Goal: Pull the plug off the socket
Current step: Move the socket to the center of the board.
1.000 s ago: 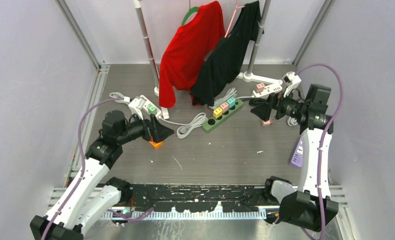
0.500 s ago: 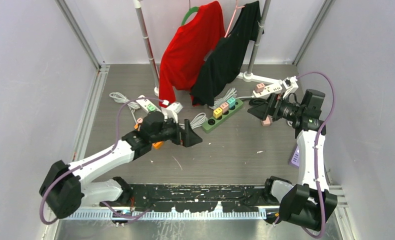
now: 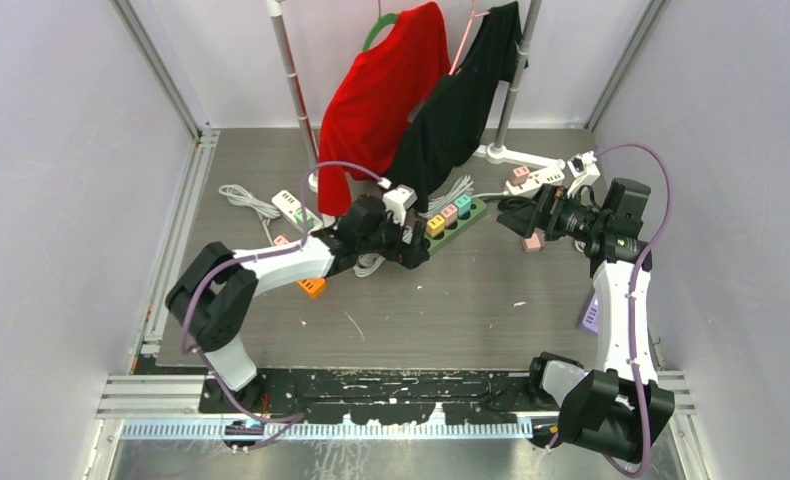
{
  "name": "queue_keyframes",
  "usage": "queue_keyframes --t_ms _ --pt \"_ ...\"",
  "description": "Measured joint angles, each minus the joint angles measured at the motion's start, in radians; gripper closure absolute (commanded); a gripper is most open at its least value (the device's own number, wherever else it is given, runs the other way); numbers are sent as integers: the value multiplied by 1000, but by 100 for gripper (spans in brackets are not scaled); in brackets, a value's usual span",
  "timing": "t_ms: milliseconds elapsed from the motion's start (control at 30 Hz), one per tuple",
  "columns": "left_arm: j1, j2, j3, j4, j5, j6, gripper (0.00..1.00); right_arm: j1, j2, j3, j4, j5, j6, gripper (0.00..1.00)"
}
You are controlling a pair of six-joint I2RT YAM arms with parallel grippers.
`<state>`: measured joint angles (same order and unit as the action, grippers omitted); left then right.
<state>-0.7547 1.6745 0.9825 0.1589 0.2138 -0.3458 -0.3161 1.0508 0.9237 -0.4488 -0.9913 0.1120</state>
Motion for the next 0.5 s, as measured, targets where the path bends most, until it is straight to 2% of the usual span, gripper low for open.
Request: queue_keyframes --t_ms 267,500 --pt "-41 168 254 -156 -125 109 24 0 -8 0 0 11 -1 0" --pt "-63 260 354 -265 -171 178 33 0 -8 0 0 14 -4 0"
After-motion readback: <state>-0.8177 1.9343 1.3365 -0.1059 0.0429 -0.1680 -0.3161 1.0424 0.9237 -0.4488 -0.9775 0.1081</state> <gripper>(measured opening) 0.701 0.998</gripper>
